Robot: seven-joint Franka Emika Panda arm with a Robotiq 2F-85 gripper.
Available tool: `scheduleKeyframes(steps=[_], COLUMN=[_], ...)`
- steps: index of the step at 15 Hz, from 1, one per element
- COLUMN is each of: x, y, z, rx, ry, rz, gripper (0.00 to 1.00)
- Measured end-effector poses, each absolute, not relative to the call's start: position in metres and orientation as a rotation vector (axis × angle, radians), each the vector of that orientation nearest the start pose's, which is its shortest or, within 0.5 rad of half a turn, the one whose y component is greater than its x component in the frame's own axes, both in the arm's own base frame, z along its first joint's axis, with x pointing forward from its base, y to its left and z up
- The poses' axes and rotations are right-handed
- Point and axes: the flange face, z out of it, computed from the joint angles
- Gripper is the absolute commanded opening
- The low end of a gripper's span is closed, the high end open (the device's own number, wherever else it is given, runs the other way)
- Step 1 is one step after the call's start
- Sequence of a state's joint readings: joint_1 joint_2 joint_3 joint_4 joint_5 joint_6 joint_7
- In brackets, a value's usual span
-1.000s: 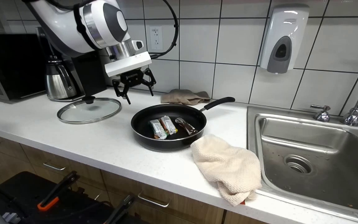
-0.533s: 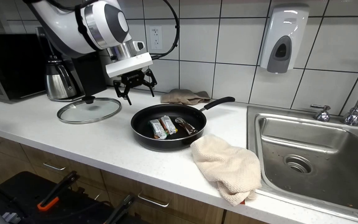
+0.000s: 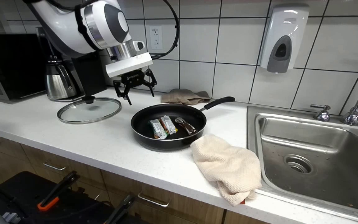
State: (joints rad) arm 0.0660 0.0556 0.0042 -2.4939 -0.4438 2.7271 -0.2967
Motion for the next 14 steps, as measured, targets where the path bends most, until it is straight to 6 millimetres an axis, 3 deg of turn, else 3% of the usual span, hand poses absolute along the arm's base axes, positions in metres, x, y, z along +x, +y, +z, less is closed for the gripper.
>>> scheduleKeyframes(steps=[14], x=[0.4828], y=[0.0528], z=[0.2798], rx=[-3.119], ry=[-1.275], rz=[-0.253], gripper=[1.0])
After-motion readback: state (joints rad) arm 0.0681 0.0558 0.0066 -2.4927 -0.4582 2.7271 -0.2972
